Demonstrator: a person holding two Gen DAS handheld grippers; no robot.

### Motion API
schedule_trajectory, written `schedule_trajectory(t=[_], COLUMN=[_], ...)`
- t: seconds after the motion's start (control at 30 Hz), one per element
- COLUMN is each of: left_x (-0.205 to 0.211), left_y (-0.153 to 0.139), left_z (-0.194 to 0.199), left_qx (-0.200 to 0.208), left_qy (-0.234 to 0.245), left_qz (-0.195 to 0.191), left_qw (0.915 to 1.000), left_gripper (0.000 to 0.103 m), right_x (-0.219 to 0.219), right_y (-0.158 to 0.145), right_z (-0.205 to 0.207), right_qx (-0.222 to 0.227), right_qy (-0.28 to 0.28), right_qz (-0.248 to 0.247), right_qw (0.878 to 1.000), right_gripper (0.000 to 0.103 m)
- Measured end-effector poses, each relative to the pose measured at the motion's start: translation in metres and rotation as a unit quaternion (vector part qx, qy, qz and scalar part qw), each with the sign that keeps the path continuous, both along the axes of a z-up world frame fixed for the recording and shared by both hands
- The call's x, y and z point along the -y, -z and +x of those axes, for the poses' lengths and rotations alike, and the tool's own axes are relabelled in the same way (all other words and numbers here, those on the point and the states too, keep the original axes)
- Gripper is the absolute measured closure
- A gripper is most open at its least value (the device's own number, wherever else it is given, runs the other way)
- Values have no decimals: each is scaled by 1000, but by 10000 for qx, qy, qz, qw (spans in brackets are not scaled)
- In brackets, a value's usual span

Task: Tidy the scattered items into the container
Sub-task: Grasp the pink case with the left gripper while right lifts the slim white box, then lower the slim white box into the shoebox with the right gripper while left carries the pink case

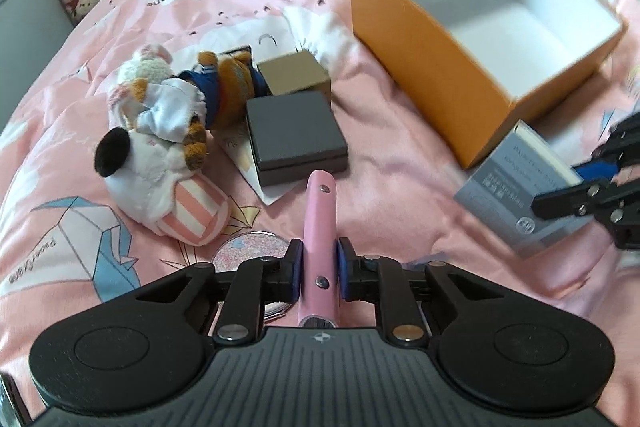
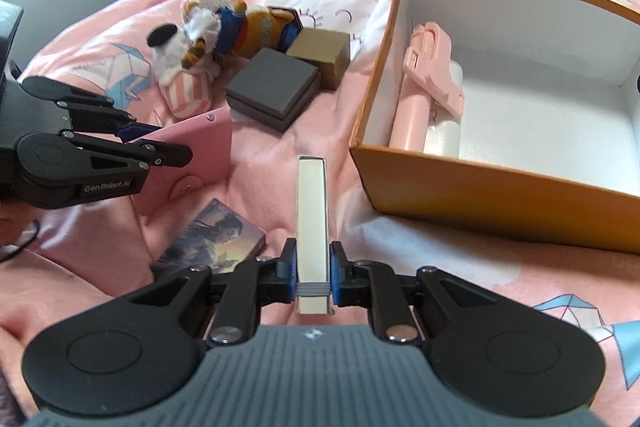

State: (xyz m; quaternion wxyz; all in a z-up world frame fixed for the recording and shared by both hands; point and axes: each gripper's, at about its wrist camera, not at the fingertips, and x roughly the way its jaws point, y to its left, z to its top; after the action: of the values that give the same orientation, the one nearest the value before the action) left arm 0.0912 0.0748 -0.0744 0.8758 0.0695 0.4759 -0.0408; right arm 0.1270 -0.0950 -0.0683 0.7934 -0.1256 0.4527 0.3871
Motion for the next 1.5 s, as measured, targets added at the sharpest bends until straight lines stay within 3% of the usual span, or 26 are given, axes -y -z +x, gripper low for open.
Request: schedule_trajectory(t=[0.2,0.43,0.73,0.9,1.13,1.5], left_x=[0,18,50,62,78,93], left_y=[-44,-90,-101,-86,-59,-33], left_z=[-6,7,52,77,104,117], left_qx=[553,1348,1604,1461,1205,1098], left_qy=[25,137,58,-60,-112,-81], left_qz=[-687,-1367,-1998,-2269,-2203,-2035], left_qw=[9961,9813,9666,9629,9679,9729], left_gripper=[83,83,83,83,83,83], right_x=[13,33,50,60,58,62], right_y=[-39,-88,-117,-104,-59,-16], right_z=[-2,10,52,96,134,156], right_qx=[192,609,1236,1271,769,-79], right_qy=[-71,111,697,1379,1820,2023], right_qz=[376,859,741,470,164,479], right_qw=[9991,9944,9871,9811,9802,9781], right_gripper=[86,86,86,86,86,86])
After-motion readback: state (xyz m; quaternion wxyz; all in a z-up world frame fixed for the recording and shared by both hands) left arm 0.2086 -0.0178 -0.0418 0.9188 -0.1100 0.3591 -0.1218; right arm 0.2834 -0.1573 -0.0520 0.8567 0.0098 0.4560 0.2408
